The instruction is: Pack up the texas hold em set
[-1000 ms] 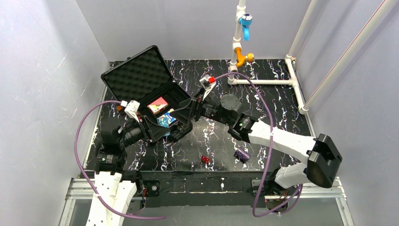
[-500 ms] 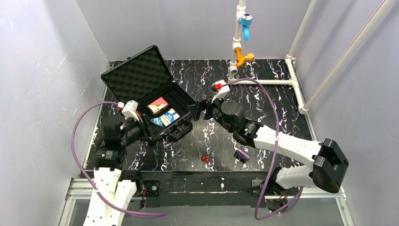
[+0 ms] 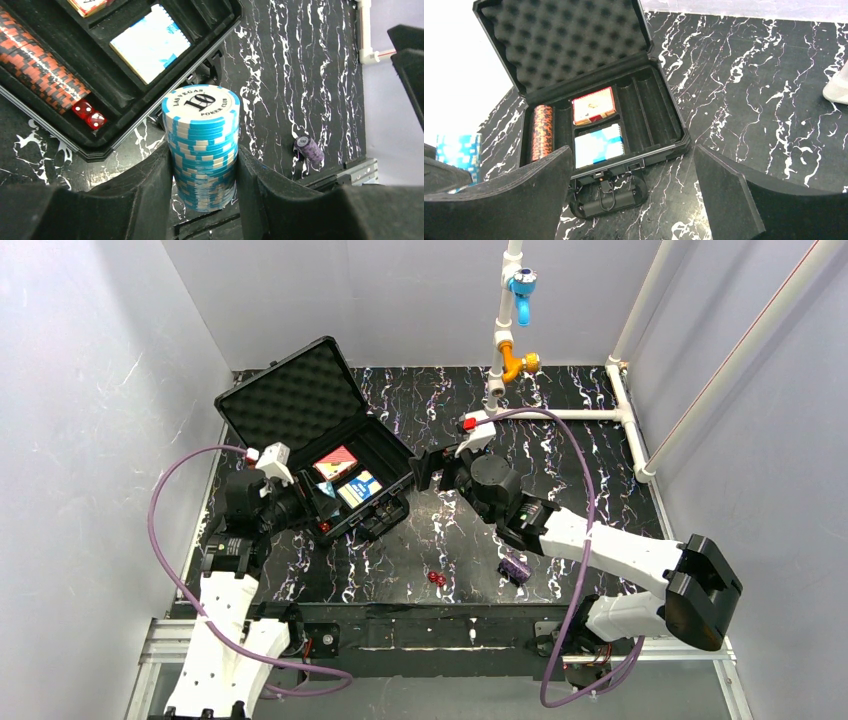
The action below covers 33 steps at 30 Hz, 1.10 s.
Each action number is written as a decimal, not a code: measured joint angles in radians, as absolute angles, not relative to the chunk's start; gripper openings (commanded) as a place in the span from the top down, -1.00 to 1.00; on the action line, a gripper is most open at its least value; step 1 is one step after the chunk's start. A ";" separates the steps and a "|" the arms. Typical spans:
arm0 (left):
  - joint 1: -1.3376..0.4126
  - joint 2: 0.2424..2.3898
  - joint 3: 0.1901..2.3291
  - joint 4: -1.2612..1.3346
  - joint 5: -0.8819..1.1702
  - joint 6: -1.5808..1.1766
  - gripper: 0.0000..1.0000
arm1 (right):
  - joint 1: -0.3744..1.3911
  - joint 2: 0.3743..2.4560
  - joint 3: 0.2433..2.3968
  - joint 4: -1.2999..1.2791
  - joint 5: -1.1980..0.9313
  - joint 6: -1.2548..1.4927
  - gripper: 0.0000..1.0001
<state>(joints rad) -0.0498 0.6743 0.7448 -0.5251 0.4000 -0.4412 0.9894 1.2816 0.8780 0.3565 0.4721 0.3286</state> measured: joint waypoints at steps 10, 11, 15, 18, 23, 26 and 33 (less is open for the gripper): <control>-0.050 0.767 0.830 -0.567 0.291 -0.455 1.00 | 1.000 1.270 0.848 0.374 0.491 0.329 -0.96; -0.050 0.783 0.844 -0.574 0.277 -0.456 1.00 | 1.003 1.264 0.842 0.379 0.496 0.329 -0.96; -0.050 0.844 0.887 -0.593 0.246 -0.457 1.00 | 1.009 1.249 0.817 0.394 0.525 0.324 -0.96; -0.050 0.891 0.910 -0.603 0.228 -0.457 1.00 | 1.011 1.240 0.803 0.401 0.548 0.315 -0.96; -0.050 0.966 0.941 -0.612 0.198 -0.456 1.00 | 1.017 1.221 0.790 0.413 0.585 0.305 -0.96; -0.050 1.018 0.963 -0.614 0.188 -0.456 1.00 | 1.021 1.211 0.780 0.422 0.609 0.302 -0.96; -0.050 1.157 1.034 -0.617 0.168 -0.445 1.00 | 1.042 1.187 0.748 0.426 0.692 0.281 -0.96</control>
